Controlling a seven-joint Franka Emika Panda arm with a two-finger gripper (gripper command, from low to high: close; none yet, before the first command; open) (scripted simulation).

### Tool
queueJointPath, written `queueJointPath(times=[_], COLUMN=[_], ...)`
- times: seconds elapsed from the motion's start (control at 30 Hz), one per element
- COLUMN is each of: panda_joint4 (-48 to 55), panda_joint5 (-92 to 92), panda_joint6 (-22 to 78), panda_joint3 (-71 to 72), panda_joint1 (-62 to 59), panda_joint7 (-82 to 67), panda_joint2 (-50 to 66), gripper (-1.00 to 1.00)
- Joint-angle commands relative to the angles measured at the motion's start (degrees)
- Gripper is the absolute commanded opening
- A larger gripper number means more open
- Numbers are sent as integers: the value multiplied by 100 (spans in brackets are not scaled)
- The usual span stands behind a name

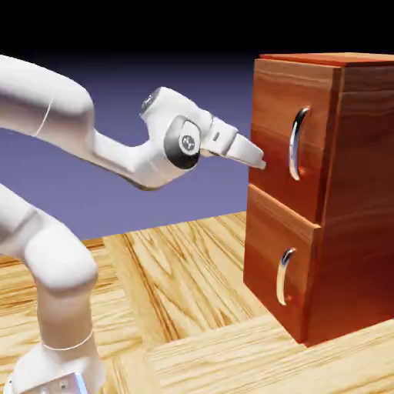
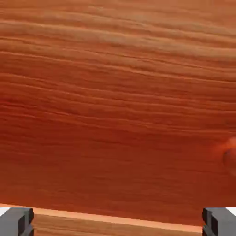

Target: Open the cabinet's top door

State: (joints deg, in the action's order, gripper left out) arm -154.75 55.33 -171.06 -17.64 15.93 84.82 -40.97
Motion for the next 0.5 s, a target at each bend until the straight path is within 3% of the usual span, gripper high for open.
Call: queueJointPath(times=[0.0,0.47], panda_joint4=[28,422], panda_joint5=[250,3738], panda_joint6=[13,199], panda_joint3=[-80,-1192], panda_joint1=[69,1030], panda_joint7=[191,2862], panda_joint2=[-37,-562], gripper=[0,0])
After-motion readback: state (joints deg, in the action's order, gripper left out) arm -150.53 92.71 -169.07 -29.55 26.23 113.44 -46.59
